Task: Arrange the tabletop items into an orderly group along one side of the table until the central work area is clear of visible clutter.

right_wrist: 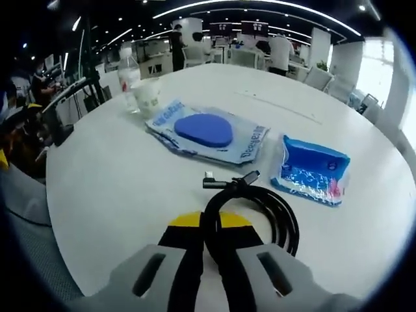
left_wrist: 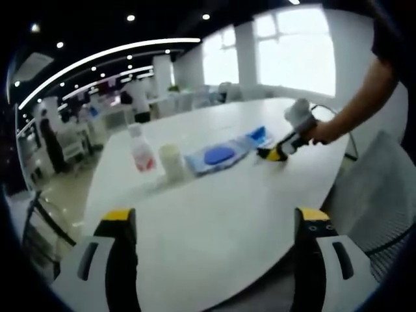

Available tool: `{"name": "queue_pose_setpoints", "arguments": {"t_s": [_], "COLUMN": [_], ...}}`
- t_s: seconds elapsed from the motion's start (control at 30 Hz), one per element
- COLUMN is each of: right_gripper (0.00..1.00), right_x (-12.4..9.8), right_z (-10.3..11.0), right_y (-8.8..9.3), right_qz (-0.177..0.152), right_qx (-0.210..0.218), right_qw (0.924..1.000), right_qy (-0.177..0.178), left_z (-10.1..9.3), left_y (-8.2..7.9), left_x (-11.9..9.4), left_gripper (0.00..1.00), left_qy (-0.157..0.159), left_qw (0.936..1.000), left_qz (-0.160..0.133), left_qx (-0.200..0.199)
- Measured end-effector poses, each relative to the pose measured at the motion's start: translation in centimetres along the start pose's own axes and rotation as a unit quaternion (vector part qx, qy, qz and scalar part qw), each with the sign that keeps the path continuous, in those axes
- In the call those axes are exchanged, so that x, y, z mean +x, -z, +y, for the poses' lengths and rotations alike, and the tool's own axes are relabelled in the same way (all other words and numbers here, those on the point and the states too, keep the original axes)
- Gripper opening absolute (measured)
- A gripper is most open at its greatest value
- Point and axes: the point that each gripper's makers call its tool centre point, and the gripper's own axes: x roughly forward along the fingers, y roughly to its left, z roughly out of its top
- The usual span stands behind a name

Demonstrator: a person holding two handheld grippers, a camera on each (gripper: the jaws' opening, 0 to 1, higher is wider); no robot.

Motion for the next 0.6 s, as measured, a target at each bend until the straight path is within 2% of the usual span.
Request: {"name": "queue_pose_setpoints", "arguments": {"t_s": [0.2,0.43,0.53,0.6], "right_gripper": [0.07,0.11,0.20,0.32], "right_x": [0.9,0.9,0.5,0.3], "right_z": [0.4,0.6,0.8,0.9], "right_y": [0.4,0.6,0.2,-0.3], "right_qz": [0.014,0.018,0.006,-0.007], "right_qx": [-0.006,0.002,0.012,0.023], "right_qw": [0.9999,0.9997,0.9998,0.9995], "right_qy": [-0.008,-0.014,-0.016,-0.022], "left_z": [-0.1,0.3,0.3,0.3], "left_y": [0.0,0.1,0.1,0.1], "left_x": [0.1,0.0,0.0,0.0], "left_gripper": [0.98,0.98,0.98,0.98], "left_qy": [0.000,-0.007,-0.008,-0.008], "left_qw": [1.0000,1.0000,1.0000,1.0000], "left_qz": [0.001,0.003,0.003,0.004], "left_qx": [0.001,0.002,0.002,0.003]}}
